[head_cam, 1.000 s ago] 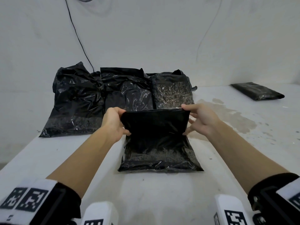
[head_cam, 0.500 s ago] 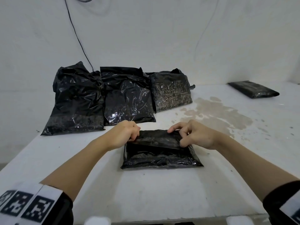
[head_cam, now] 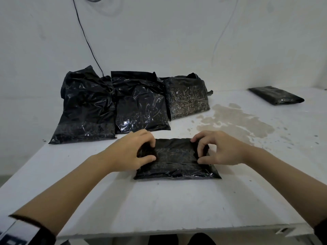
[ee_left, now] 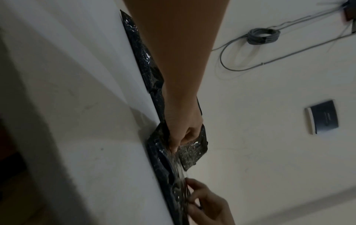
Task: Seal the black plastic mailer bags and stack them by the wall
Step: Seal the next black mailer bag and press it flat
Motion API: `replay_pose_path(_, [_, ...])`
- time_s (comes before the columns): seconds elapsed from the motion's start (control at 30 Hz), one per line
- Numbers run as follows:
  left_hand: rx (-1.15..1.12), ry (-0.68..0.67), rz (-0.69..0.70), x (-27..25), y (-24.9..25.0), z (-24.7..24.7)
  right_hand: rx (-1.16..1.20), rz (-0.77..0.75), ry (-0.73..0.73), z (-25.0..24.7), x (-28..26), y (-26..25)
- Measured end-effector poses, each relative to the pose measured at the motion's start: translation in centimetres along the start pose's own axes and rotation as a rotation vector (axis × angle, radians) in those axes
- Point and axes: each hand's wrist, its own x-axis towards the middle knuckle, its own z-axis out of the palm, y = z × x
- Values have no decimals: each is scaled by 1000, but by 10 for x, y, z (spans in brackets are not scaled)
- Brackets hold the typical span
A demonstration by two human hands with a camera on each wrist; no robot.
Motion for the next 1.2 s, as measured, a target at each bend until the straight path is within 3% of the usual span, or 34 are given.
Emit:
replay_pose_path(0.1, [92,-79,35,-7,13,6,-105,-59,62,0,-10,-2])
replay_pose_path(0.37, [148,-100,-10,-10,26,4,-427,-145,-67,-4,-25,5])
replay_pose_path(0.57, [19,-30,13,-10,15,14,-461,-116,-69,4,-33,4])
replay_pose_path(0.67, [-65,-6,-6,-14,13,18,-455,-34,-129,11,-42,5])
replay_pose_path(0.73, [-132,2,-57,-14,13,20,-213,54,-75,12,-45,1])
replay_pose_path(0.8, [-300,68,-184,-9,18,19,114,205,99,16,-40,-5])
replay_pose_path(0.87, [-383,190,-316,1,28,19,102,277,315,21,-27,-10])
replay_pose_path(0.93, [-146,237,-354,10,41,22,-65,325,406,26,-12,-18])
replay_pose_path(1.0, [110,236,-359,13,52,29,-188,447,413,32,-1,-32])
replay_pose_path(1.07, [196,188,-388,12,53,40,-220,526,396,40,7,-46])
replay_pose_path(1.2, [-32,-30,-555,8,50,42,-124,423,257,58,12,-43])
